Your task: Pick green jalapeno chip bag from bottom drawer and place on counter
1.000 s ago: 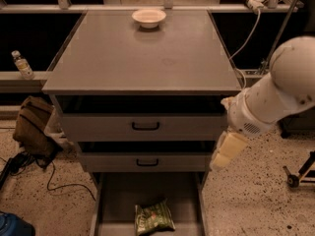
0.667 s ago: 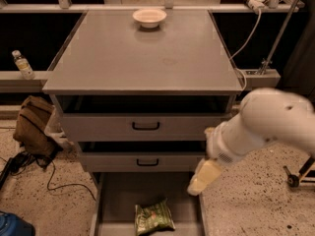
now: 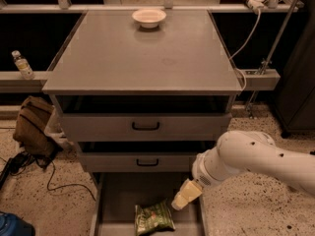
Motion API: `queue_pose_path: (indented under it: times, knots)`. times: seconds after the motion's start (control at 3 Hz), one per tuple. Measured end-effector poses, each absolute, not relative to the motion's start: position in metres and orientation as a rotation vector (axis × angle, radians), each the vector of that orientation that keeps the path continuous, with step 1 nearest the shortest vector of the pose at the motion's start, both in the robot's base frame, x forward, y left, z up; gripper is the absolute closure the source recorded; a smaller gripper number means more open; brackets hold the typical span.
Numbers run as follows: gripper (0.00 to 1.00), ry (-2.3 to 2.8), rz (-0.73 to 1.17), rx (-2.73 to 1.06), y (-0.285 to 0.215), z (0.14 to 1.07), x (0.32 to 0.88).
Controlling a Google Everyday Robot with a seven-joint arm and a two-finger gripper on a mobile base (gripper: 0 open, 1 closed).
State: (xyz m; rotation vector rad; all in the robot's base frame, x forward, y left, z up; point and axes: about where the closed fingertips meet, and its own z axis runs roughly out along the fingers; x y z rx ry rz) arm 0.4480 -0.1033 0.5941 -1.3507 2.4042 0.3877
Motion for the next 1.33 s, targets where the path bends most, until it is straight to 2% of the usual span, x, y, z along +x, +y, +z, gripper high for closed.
queue_pose_path:
  times: [0.67,1.33]
  knots:
    - [0.00,2.379,0.346,-1.366,-0.103,0.580,0.427]
    - [0.00,2.543,0.422,-1.210,-0.136,0.415,0.345]
